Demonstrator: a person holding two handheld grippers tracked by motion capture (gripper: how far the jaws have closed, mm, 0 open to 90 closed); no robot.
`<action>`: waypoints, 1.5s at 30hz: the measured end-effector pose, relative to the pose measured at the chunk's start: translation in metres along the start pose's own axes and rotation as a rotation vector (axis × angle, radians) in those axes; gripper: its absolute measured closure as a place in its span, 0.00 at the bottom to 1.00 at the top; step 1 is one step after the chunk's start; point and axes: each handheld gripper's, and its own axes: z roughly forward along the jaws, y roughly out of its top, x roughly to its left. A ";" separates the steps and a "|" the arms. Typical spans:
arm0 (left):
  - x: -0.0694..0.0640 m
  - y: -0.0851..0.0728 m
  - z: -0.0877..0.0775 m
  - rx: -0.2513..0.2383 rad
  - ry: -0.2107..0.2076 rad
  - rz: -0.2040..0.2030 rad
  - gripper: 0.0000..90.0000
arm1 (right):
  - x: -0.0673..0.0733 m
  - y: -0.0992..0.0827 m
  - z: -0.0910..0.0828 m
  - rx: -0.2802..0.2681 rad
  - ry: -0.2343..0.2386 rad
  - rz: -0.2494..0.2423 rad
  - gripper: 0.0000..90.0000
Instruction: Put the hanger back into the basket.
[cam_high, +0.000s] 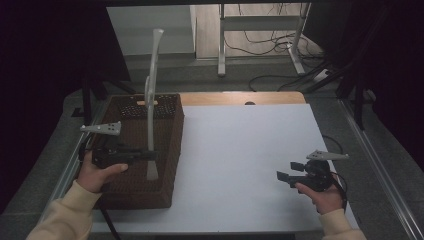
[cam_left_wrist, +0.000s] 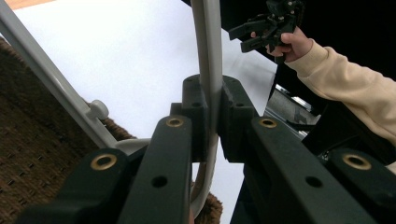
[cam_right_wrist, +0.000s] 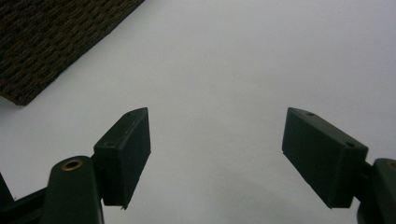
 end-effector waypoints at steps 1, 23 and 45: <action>0.000 0.000 0.000 0.000 0.000 0.000 0.91 | 0.000 0.000 0.000 0.000 0.000 0.000 0.26; 0.029 -0.014 -0.029 0.122 0.050 0.027 0.91 | -0.002 -0.001 0.002 0.012 -0.007 0.006 0.26; 0.062 -0.053 -0.041 0.321 0.075 0.027 0.91 | -0.002 -0.001 0.004 0.015 0.016 0.033 0.26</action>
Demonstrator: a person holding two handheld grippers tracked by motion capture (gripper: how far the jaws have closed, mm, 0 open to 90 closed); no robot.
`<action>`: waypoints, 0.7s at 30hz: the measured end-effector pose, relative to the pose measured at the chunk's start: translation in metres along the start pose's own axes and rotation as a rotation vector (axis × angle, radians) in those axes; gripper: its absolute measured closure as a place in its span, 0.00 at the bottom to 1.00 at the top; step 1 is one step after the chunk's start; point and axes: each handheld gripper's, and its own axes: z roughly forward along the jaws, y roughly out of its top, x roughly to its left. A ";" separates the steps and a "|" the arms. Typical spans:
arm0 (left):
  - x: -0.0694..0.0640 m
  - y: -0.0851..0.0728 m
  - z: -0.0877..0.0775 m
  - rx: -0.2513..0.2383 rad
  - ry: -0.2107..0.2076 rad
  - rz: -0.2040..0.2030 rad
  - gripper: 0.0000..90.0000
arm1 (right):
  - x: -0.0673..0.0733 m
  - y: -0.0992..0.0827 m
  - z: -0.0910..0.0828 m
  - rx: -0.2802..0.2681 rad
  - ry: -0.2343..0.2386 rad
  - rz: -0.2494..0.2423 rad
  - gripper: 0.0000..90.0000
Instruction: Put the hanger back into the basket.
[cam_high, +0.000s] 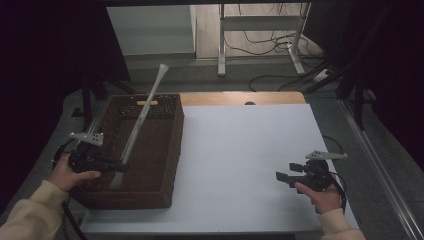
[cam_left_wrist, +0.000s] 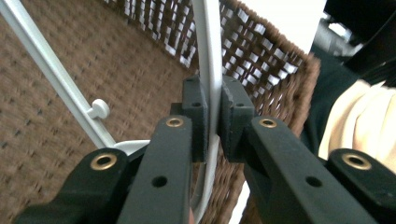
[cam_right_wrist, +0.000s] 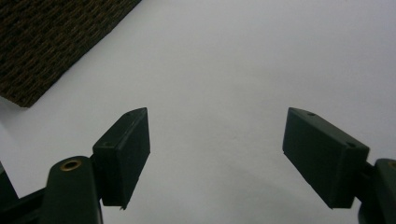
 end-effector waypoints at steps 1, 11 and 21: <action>0.001 -0.002 0.000 0.011 0.000 0.002 0.91 | 0.000 0.000 0.000 0.002 0.000 0.001 0.26; 0.022 -0.019 0.004 0.118 0.066 -0.071 0.88 | -0.001 -0.001 0.002 0.013 -0.001 0.003 0.25; 0.026 -0.023 0.006 0.156 0.190 -0.135 0.51 | 0.000 0.000 0.003 0.023 -0.003 -0.004 0.25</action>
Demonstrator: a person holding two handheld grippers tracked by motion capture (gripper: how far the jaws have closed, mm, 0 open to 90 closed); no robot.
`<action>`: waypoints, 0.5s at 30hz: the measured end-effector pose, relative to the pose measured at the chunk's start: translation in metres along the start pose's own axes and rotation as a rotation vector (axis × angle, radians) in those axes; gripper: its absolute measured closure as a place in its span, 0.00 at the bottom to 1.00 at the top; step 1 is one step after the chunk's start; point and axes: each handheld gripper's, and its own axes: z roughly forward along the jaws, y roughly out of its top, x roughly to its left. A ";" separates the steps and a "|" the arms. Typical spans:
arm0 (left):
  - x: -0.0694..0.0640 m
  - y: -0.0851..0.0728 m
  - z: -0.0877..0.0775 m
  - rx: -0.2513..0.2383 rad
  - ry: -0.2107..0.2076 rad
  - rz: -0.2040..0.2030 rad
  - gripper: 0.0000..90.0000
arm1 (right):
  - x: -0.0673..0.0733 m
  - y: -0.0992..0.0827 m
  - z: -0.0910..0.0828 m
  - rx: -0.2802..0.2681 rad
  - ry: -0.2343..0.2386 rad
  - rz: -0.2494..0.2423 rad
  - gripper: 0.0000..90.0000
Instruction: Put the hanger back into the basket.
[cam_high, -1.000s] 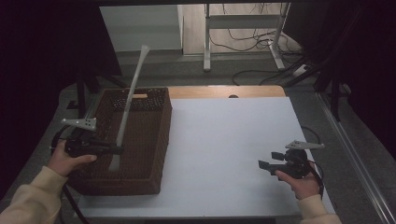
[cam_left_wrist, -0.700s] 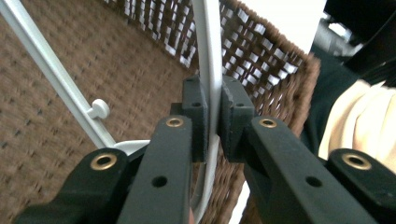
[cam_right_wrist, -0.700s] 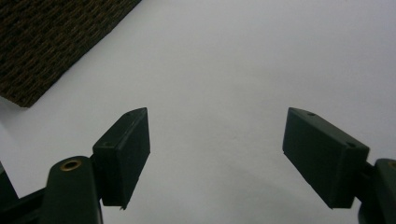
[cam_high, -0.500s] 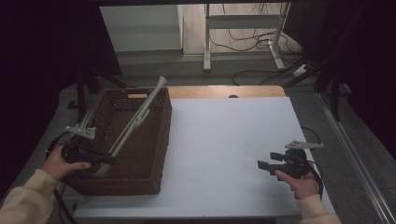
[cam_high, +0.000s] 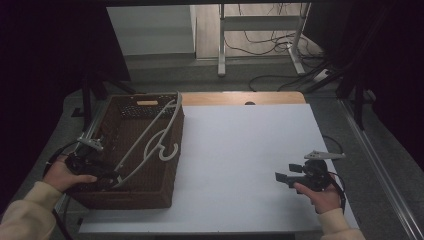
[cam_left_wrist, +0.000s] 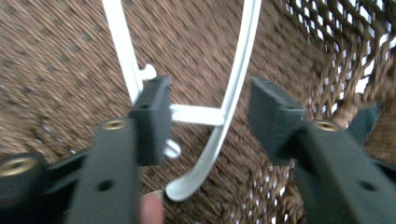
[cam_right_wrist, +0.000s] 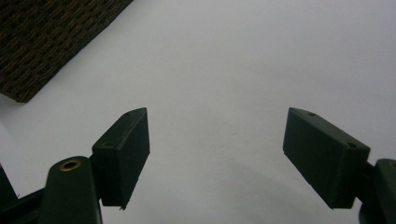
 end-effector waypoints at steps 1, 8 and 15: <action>-0.001 0.001 -0.001 -0.010 0.009 0.002 0.49 | 0.000 0.000 0.000 0.001 0.000 -0.001 0.25; -0.011 0.008 -0.007 -0.091 0.031 0.012 0.39 | 0.000 0.001 0.000 -0.005 0.001 -0.002 0.25; -0.028 0.020 -0.007 -0.159 0.023 0.049 0.33 | 0.000 0.001 -0.001 -0.009 -0.002 -0.003 0.25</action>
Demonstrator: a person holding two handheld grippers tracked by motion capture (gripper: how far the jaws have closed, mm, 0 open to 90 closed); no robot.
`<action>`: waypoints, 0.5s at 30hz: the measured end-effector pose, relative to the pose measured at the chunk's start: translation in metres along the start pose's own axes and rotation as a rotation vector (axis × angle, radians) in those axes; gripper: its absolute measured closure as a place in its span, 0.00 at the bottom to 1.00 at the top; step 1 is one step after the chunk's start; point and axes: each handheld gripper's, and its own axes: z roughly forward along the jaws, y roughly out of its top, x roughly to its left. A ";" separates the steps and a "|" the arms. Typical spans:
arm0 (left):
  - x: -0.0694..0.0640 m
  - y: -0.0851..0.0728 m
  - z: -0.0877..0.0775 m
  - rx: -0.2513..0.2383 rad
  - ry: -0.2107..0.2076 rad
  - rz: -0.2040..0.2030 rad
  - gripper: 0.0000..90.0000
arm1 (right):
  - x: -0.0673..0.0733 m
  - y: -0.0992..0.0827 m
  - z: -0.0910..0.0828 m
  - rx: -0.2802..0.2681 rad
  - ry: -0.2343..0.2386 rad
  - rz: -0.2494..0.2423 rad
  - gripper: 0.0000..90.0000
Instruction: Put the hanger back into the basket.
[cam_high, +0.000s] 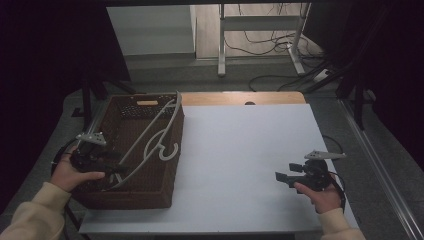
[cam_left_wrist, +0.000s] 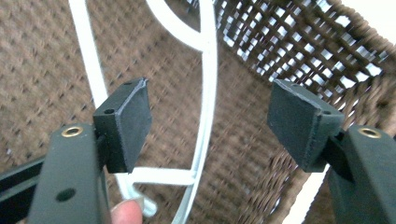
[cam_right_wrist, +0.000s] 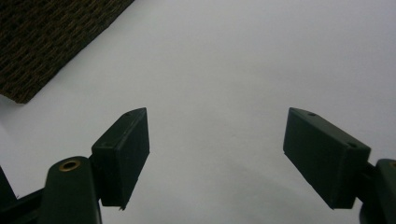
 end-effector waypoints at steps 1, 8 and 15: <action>-0.005 0.002 0.000 -0.027 -0.002 0.005 0.33 | 0.000 0.000 0.000 -0.002 0.001 0.002 0.25; -0.016 0.009 -0.006 -0.105 0.026 -0.004 0.32 | -0.003 0.001 0.002 -0.003 0.010 0.004 0.25; -0.021 0.012 -0.006 -0.145 0.027 -0.026 0.31 | -0.005 0.004 0.003 -0.004 0.018 -0.006 0.25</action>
